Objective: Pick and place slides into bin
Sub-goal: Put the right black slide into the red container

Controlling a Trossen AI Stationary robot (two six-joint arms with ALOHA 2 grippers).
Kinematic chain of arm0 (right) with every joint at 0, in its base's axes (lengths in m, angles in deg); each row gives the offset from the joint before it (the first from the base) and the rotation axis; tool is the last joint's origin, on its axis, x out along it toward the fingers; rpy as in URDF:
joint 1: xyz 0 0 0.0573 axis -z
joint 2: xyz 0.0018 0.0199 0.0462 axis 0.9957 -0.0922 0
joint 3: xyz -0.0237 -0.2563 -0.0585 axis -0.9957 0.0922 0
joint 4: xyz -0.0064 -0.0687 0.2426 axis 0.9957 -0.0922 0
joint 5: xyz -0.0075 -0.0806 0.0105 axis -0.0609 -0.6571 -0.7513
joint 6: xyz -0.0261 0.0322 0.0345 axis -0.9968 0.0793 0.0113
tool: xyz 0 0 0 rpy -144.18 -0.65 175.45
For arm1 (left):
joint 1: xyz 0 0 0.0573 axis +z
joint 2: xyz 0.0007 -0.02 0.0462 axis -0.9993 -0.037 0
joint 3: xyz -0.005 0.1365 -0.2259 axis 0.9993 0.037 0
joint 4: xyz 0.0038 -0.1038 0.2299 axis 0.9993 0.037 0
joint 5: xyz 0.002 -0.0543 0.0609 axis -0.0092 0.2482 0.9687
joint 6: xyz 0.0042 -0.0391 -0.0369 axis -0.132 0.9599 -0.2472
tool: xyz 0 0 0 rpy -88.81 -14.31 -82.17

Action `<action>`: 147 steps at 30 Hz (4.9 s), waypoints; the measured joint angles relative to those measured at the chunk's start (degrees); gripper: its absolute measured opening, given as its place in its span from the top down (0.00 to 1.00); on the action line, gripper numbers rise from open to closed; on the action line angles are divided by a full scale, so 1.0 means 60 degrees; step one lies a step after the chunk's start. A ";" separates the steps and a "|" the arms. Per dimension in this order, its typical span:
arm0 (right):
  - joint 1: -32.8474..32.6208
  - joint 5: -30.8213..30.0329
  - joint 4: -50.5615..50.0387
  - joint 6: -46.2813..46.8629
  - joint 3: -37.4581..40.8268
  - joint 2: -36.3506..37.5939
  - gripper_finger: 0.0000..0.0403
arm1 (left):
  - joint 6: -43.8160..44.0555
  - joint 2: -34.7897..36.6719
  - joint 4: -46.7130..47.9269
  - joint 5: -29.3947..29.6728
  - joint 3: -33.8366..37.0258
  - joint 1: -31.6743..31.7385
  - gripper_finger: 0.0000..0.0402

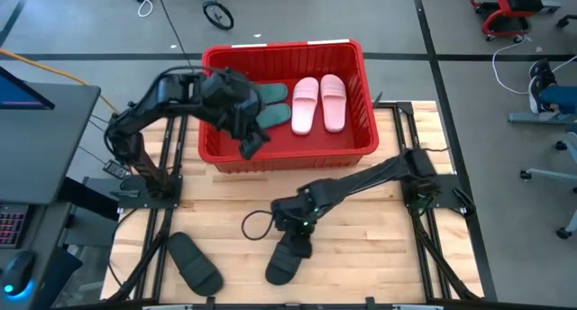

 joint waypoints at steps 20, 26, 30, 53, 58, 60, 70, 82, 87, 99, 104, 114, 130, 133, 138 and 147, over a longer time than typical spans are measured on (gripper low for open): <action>0.0381 0.1084 0.0577 0.0393 -0.0004 -0.1109 0.58 | 0.0189 0.0000 -0.0083 0.0000 0.0000 -0.1235 0.99; 0.0666 0.1190 0.0932 0.0793 -0.0007 -0.0849 0.58 | 0.0189 0.0000 -0.0090 0.0004 0.0000 -0.1235 0.94; 0.0435 0.1847 0.1021 0.0853 -0.0007 -0.0947 0.58 | 0.0189 0.0000 -0.0090 0.0010 0.0000 -0.1231 0.93; -0.0103 0.1339 0.2458 0.1317 -0.0004 -0.1498 0.60 | 0.0167 0.0000 -0.0105 0.0026 0.0000 -0.1202 0.95; -0.0302 0.0841 0.2766 0.1307 -0.0004 -0.1505 0.78 | 0.0170 0.0000 -0.0101 0.0026 0.0000 -0.1202 0.99; -0.0292 0.0841 0.2792 0.1394 -0.0004 -0.1496 0.91 | 0.0174 0.0000 -0.0105 0.0026 0.0000 -0.1202 0.99; 0.0222 0.0469 0.2487 0.2031 0.0000 -0.0112 0.97 | 0.0846 0.0000 -0.0101 0.0022 0.0000 -0.1211 0.94; 0.2056 -0.2816 0.0333 0.2063 -0.0004 0.3738 0.98 | 0.0620 0.0949 -0.1683 0.0485 0.0011 -0.1316 0.96; 0.3409 -0.3809 0.0444 0.2005 -0.0007 0.5110 0.97 | -0.0325 0.1541 -0.3270 0.1201 0.0007 -0.1384 0.98; 0.7161 -0.1746 0.0472 0.1610 -0.0007 0.4755 0.98 | -0.3179 0.1865 -0.4548 0.3010 0.0000 -0.1275 0.94; 0.7666 -0.1262 0.0471 0.1195 -0.0004 0.3518 0.98 | -0.4089 0.1861 -0.4538 0.4929 0.0000 -0.0930 0.98; 0.7878 -0.0554 0.0475 0.0858 -0.0004 0.1770 0.98 | -0.5159 0.2311 -0.4583 0.7479 -0.0007 0.0337 0.94; 0.7088 0.0339 -0.1057 0.2504 -0.0004 0.1882 0.96 | -0.6324 0.2916 -0.4974 0.7713 0.0000 0.2268 0.94; 0.6594 0.0032 -0.1615 0.2918 -0.0026 0.1945 0.96 | -0.6871 0.2973 -0.4930 0.7707 0.0000 0.2606 0.93; 0.6027 -0.0526 -0.1183 0.3693 0.0390 0.1990 0.97 | -0.7397 0.3140 -0.4869 0.7711 0.0000 0.2958 0.96; 0.5965 -0.0735 0.0415 0.5437 0.2367 0.1918 0.97 | -0.8161 0.3456 -0.4851 0.7701 0.0000 0.3317 0.98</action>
